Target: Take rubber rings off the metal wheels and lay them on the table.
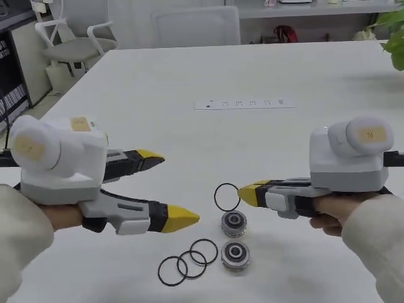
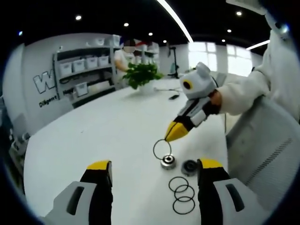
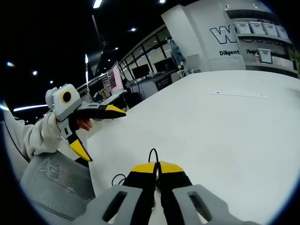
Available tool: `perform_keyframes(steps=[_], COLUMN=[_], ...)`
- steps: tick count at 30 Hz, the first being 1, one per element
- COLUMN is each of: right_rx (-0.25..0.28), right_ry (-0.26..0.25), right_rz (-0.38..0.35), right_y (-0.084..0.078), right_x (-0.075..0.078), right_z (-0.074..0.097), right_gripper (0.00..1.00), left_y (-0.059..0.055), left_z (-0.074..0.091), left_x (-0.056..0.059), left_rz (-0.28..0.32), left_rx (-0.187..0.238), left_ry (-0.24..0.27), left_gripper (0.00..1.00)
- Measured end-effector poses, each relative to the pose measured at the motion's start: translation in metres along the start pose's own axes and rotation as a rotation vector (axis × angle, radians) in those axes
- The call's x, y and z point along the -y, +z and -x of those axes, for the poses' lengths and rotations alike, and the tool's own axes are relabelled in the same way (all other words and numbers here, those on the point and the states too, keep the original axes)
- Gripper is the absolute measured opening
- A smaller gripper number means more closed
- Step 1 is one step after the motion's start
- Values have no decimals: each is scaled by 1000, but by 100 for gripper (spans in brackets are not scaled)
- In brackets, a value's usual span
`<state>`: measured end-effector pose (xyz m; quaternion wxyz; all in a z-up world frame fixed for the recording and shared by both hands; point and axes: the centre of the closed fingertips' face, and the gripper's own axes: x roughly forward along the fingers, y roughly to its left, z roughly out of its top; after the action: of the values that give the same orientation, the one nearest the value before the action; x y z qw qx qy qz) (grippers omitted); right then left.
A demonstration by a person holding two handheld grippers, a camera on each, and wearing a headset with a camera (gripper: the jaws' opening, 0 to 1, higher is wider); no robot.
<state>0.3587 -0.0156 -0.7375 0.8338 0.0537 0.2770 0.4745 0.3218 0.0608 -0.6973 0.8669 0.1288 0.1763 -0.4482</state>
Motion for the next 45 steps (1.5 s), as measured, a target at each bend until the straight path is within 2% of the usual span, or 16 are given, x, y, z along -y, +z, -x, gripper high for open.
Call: perform_keyframes(steps=[7, 13, 17, 18, 21, 23, 24, 25, 30, 37, 39, 45], right_rx=[5, 6, -7, -19, -54, -66, -71, -79, -106, -152, -167, -201], right_ry=[28, 71, 102, 118, 141, 149, 153, 158, 176, 204, 208, 221], right_rz=[1, -4, -11, -22, -14, -11, -10, -8, 4, 11, 13, 6], right_y=[4, 7, 5, 2, -7, -10, -12, -14, -21, -35, -40, -50], right_x=[-11, -29, -40, -46, -56, -59, -61, -63, -70, -76, -77, -78], right_z=[-1, -4, -7, -8, -10, -13, -13, -14, -16, -21, -22, -25], right_gripper=[0, 0, 0, 0, 0, 0, 0, 0, 0, 0, 0, 0], left_y=[0, -1, -8, -11, -16, -23, -29, -31, -37, -35, -32, -50], left_z=[16, 25, 28, 29, 33, 32, 32, 31, 26, 25, 20, 14], left_x=[-6, -7, -7, -6, -2, 1, 5, 7, 16, 19, 31, 41], left_rz=[44, 35, 20, 14, 7, -2, -23, -31, -35, -12, 27, -9], left_rx=[44, 60, 36, 21, 12, -9, -41, -54, -80, -62, -35, -117], left_ry=[41, 69, 76, 77, 75, 67, 52, 44, 7, -9, -69, -111], left_gripper=[76, 86, 87, 87, 89, 89, 89, 89, 90, 89, 88, 88])
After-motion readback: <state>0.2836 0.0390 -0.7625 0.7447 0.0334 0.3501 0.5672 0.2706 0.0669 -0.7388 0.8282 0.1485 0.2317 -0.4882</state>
